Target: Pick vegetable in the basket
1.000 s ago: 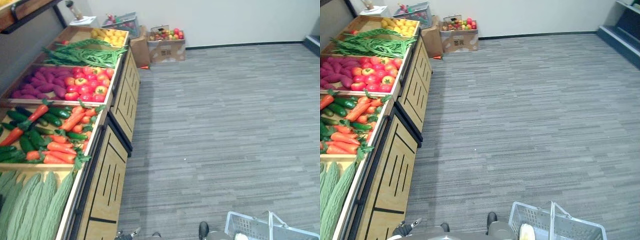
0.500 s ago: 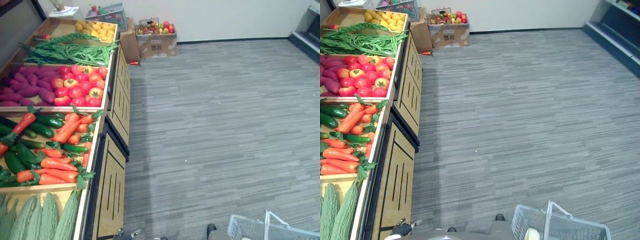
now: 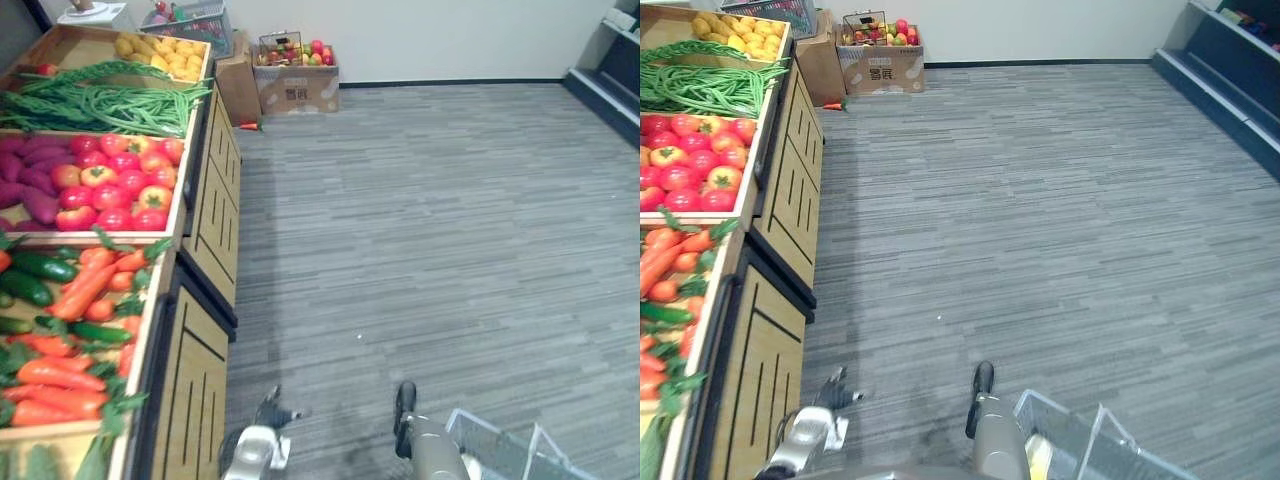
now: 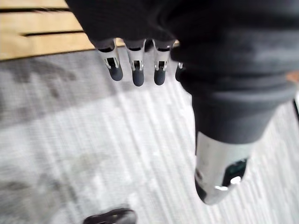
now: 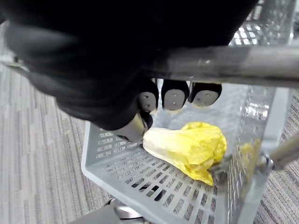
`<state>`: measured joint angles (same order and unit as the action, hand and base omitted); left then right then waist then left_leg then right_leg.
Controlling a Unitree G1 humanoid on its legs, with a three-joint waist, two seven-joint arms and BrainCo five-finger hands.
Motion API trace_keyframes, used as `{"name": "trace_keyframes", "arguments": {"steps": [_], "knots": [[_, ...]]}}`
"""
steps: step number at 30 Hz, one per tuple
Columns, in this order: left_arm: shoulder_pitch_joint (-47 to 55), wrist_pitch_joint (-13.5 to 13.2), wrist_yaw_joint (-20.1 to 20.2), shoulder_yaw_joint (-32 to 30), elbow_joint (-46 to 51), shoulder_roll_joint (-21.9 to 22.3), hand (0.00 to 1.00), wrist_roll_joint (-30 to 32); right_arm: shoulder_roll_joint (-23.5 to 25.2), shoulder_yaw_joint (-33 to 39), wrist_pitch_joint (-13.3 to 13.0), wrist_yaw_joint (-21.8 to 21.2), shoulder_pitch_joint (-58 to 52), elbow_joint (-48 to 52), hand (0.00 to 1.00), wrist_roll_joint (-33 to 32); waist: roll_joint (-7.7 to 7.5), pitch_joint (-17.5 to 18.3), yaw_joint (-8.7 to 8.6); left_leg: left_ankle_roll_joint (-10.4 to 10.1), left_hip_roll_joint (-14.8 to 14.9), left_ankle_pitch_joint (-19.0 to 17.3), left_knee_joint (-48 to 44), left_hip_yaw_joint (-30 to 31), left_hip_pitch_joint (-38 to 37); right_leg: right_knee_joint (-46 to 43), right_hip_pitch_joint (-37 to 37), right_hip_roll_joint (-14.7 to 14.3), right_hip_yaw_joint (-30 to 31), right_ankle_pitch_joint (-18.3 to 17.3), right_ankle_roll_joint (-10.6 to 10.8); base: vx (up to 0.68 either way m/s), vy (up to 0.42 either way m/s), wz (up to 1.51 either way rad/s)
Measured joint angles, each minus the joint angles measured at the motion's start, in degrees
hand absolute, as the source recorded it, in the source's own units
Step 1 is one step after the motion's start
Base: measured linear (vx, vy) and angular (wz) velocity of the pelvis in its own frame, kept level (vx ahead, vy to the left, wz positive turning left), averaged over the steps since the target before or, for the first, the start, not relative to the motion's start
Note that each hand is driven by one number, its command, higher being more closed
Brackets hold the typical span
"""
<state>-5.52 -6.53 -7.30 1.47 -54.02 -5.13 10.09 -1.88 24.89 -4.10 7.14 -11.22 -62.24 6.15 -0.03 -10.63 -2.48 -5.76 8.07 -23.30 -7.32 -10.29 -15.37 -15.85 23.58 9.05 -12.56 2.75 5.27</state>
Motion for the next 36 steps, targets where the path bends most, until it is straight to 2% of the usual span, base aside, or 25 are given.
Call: {"name": "trace_keyframes", "arguments": {"steps": [1, 2, 3, 4, 6, 7, 8, 9, 11, 13, 15, 16, 19, 20, 21, 22, 23, 25, 28, 30, 32, 33, 34, 35, 36], "knots": [[-1.08, -0.48, -0.29, 1.22, 0.73, 0.10, 0.00, 0.24, 0.21, 1.56, 0.11, -0.10, -0.17, -0.65, 1.00, 0.03, 0.97, 0.39, -0.93, -0.55, 1.52, 0.52, -0.43, 1.34, 0.06, -4.97, 1.79, -1.09, -0.39, -0.58, -1.10, 0.39, -0.272, 0.39], [-1.42, -0.55, -0.28, 1.97, 1.58, 0.48, 0.00, 0.26, 0.25, 2.31, 0.11, -0.04, 0.35, -1.18, 1.00, 0.04, 1.34, 0.38, -0.76, -0.81, 2.45, 1.60, -1.58, 1.53, 0.41, -6.93, 2.59, -1.50, -0.84, -2.38, -2.91, 0.50, -0.378, 0.21], [-1.42, -0.71, -0.19, 3.43, 2.68, 1.23, 0.00, 0.25, 0.13, 4.12, 0.10, -0.01, 1.01, -1.39, 1.00, 0.07, 1.99, 0.32, -0.73, -1.49, 4.08, 5.40, -5.40, 3.07, 2.24, -9.60, 2.69, -2.38, -1.91, -5.14, -4.61, 0.39, -0.330, -0.02], [-1.42, -0.68, -0.10, 3.77, 2.65, 1.50, 0.00, 0.24, 0.05, 4.29, 0.11, -0.12, 0.98, -1.40, 1.00, 0.08, 2.11, 0.34, -0.92, -1.48, 4.61, 7.13, -7.26, 3.74, 2.88, -10.11, 2.11, -2.53, -2.56, -6.18, -5.01, 0.60, -0.473, 0.17], [-0.67, -0.72, 0.68, 3.87, 2.28, 1.65, 0.00, 0.18, 0.26, 4.51, 0.11, -0.14, 1.00, -1.57, 1.00, 0.07, 2.06, 0.35, -1.64, -1.79, 5.90, 16.25, -14.62, 8.50, 5.72, -10.14, -2.34, -2.96, -5.09, -10.16, -6.72, 0.61, -0.404, 0.43], [-0.52, -0.75, 0.83, 3.79, 1.85, 1.67, 0.00, 0.18, 0.15, 4.52, 0.11, -0.10, 1.08, -1.57, 1.00, 0.06, 2.05, 0.36, -1.63, -2.32, 6.01, 18.87, -16.80, 9.69, 6.58, -9.93, -3.57, -2.96, -5.65, -10.94, -6.97, 0.49, -0.282, 0.46], [-0.01, -0.83, 0.91, 3.19, 0.82, 1.68, 0.00, 0.18, -0.31, 4.37, 0.09, -0.10, 1.46, -1.48, 1.00, 0.02, 2.00, 0.38, -1.74, -3.27, 6.11, 24.24, -23.15, 11.56, 9.79, -8.64, -6.06, -2.97, -6.40, -12.24, -7.18, 0.36, -0.202, 0.34], [0.37, -0.85, 0.88, 2.48, 0.19, 1.70, 0.00, 0.16, -0.69, 4.25, 0.09, -0.09, 1.89, -1.45, 1.00, 0.00, 1.97, 0.37, -1.63, -4.03, 6.26, 25.65, -27.25, 12.06, 11.87, -7.87, -7.15, -3.04, -6.69, -12.66, -7.30, 0.41, -0.207, 0.31], [2.17, -0.39, 0.54, -0.88, -3.24, 1.63, 0.00, 0.18, -1.78, 3.84, 0.27, 0.07, 4.40, -1.59, 1.00, -0.05, 1.66, 0.14, -0.55, -4.28, 6.90, 22.75, -42.06, 9.95, 20.24, -3.65, -13.19, -3.57, -7.94, -12.95, -7.25, 0.34, -0.138, 0.20], [4.58, -0.29, 0.05, -3.03, -4.53, 1.68, 0.00, 0.15, -2.36, 2.91, 0.27, 0.15, 5.02, -1.36, 1.00, -0.05, 0.49, -0.46, 1.28, -3.10, 7.19, 19.34, -44.03, 6.71, 23.65, -0.28, -18.93, -3.36, -9.06, -12.93, -7.21, 0.26, -0.080, 0.32], [6.68, -0.67, -0.41, -6.75, -3.53, 2.79, 0.00, -0.82, -2.96, 1.65, 0.13, 0.42, 5.58, -0.16, 1.00, -0.12, 0.51, -0.27, 2.84, -1.87, 7.39, 16.60, -41.22, 3.74, 28.18, 2.32, -22.24, -3.03, -10.72, -12.79, -6.82, 0.20, -0.005, 0.40], [6.75, -0.94, -0.71, -8.25, -2.85, 3.12, 0.00, -0.83, -3.38, 1.47, -0.24, 0.52, 6.40, 0.83, 1.00, -0.10, 0.87, -0.09, 3.98, -1.12, 7.03, 16.22, -36.01, 0.87, 30.44, 3.25, -23.18, -2.37, -11.65, -12.75, -5.95, 0.15, 0.076, 0.36], [7.08, -1.07, -0.96, -10.61, -3.05, 3.94, 0.00, -0.71, -4.36, 0.09, -1.97, 1.02, 8.07, 3.45, 1.00, -0.20, 1.42, 0.31, 4.22, 2.31, 5.15, 19.26, -18.38, -8.02, 30.98, 5.27, -25.61, -0.82, -14.98, -12.96, -3.16, 0.15, 0.166, 0.60], [7.71, -1.04, -0.99, -12.18, -3.08, 4.80, 0.00, -0.40, -4.47, -0.32, -2.40, 1.56, 7.94, 5.14, 1.00, -0.65, 2.40, 0.90, 4.27, 2.81, 4.43, 21.62, -10.07, -13.16, 30.18, 6.02, -26.95, -0.87, -17.06, -13.42, -1.55, 0.22, 0.244, 0.81], [8.30, -0.88, -0.96, -13.17, -3.19, 5.34, 0.00, -0.31, -4.66, -0.44, -2.43, 1.67, 7.71, 5.36, 1.00, -0.65, 3.30, 1.61, 4.31, 3.38, 3.54, 23.65, -5.60, -14.69, 30.06, 5.95, -27.81, -1.17, -18.34, -14.01, -0.42, 0.25, 0.270, 0.88], [8.34, -0.78, -0.89, -14.15, -3.25, 5.32, 0.00, -0.36, -4.62, -0.40, -2.34, 1.84, 7.77, 5.11, 1.00, -0.70, 3.00, 1.88, 4.37, 7.22, 2.34, 24.54, -4.40, -14.34, 29.98, 5.74, -28.11, -0.65, -18.68, -14.51, 0.39, 0.28, 0.223, 0.81], [8.47, -0.79, -0.92, -16.52, -2.96, 5.18, 0.00, -0.38, -3.10, -0.67, -2.41, 2.02, 7.74, 5.00, 1.00, -1.62, 0.93, 3.48, 5.19, 7.39, -0.51, 24.65, -2.49, -14.28, 29.99, 6.86, -28.22, 0.89, -18.53, -14.01, 1.39, 0.29, 0.189, 0.62], [8.08, -0.59, -0.91, -19.00, -2.61, 5.07, 0.00, -0.37, -1.37, -0.91, -2.47, 1.91, 8.68, 4.98, 1.00, -1.66, -1.03, 3.74, 6.36, 8.63, -2.64, 23.55, -2.93, -14.05, 30.11, 10.07, -30.05, 1.42, -18.50, -12.63, 2.70, 0.30, 0.139, 0.46], [8.11, -0.28, -0.94, -20.32, -2.66, 5.08, 0.00, -0.38, -0.24, -2.04, -2.32, 0.90, 9.07, 4.56, 1.00, -1.53, -2.05, 4.56, 7.70, 9.84, -5.50, 20.79, -3.63, -13.88, 28.04, 9.79, -33.20, 3.84, -16.48, -12.06, 3.35, 0.27, 0.140, 0.43], [8.53, -0.11, -0.94, -20.19, -3.26, 5.04, 0.00, -0.37, 0.33, -2.47, -2.26, 0.05, 9.63, 2.72, 1.00, -1.27, -2.00, 6.13, 8.70, 9.73, -6.89, 19.03, -2.18, -13.06, 26.50, 5.00, -32.34, 5.48, -14.95, -12.02, 3.34, 0.21, 0.125, 0.23], [8.76, 0.57, -0.98, -18.15, -4.50, 4.48, 0.00, -0.37, 0.83, -2.34, -2.07, -0.39, 9.72, 0.32, 1.00, 0.11, -1.90, 7.17, 8.78, 10.11, -8.48, 18.48, 0.52, -10.73, 23.49, -12.27, -26.55, 9.16, -10.83, -9.88, 4.31, 0.21, 0.130, 0.49], [8.82, 0.68, -1.01, -17.22, -4.50, 4.09, 0.00, -0.36, 1.05, -2.29, -2.11, -0.39, 9.75, 0.17, 1.00, 0.10, -1.98, 7.13, 8.74, 10.13, -8.78, 18.43, 1.20, -10.04, 22.34, -17.89, -24.39, 10.16, -8.81, -7.75, 4.67, 0.22, 0.116, 0.57], [9.04, 0.93, -1.01, -15.41, -4.32, 3.17, 0.00, -0.26, 0.96, -2.37, -1.97, -0.51, 10.53, 0.41, 1.00, 0.74, -2.06, 7.08, 8.43, 10.19, -9.35, 18.31, 2.33, -8.20, 20.32, -27.33, -20.00, 11.22, -4.84, -0.54, 4.84, 0.25, 0.109, 0.64], [9.17, 1.28, -1.01, -13.94, -4.35, 2.27, 0.00, -0.03, 0.79, -2.43, -1.98, -0.66, 11.57, 0.40, 1.00, 0.74, -1.94, 7.07, 7.56, 10.52, -9.57, 18.12, 2.80, -6.10, 19.08, -32.49, -17.83, 10.96, -2.39, 4.57, 5.46, 0.34, 0.091, 0.98], [9.23, 1.74, -0.96, -12.47, -4.37, 1.51, 0.00, 0.22, 0.79, -2.32, -2.15, -0.65, 12.17, 0.43, 1.00, 0.67, -2.17, 6.83, 6.99, 10.98, -9.81, 17.64, 3.15, -3.30, 17.13, -39.62, -15.43, 10.26, -0.39, 3.70, 5.81, 0.35, 0.046, 1.24]]}}
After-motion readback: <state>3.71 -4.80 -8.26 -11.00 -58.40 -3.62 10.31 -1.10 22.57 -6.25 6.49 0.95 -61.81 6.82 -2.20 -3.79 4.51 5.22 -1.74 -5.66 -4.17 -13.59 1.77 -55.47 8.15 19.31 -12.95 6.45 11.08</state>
